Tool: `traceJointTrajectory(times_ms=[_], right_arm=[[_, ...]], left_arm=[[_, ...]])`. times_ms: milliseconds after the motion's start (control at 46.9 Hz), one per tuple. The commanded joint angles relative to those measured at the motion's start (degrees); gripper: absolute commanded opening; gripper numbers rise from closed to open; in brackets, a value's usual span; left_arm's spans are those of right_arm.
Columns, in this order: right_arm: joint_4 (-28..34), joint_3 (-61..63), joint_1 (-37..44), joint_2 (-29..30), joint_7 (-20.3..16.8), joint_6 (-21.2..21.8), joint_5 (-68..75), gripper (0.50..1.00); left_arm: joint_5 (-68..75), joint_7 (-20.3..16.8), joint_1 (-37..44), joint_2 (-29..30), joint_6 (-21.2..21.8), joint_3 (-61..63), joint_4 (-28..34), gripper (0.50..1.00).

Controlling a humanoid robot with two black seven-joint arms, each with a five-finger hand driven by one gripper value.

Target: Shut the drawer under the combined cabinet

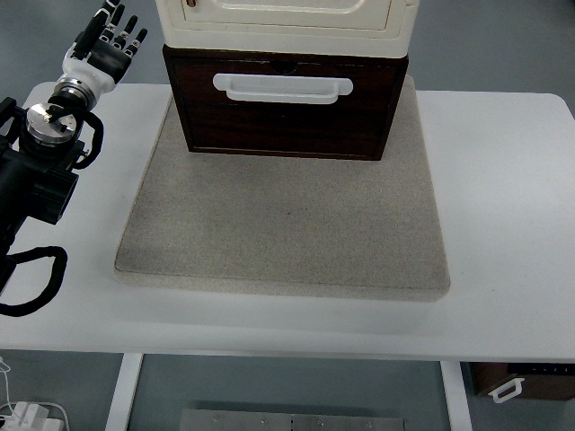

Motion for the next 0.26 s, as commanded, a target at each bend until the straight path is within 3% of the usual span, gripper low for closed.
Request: traceJointTrajectory(times_ms=[0, 235], right_arm=[[0.0, 0.24, 0.0, 0.0, 0.01, 0.0, 0.0, 0.952], [0.0, 0.15, 0.09, 0.0, -0.08, 0.0, 0.0, 0.952]], left_arm=[[0.01, 0.01, 0.08, -0.4, 0.08, 0.0, 0.15, 1.0], [0.01, 0.01, 0.08, -0.57, 0.08, 0.0, 0.68, 1.0]])
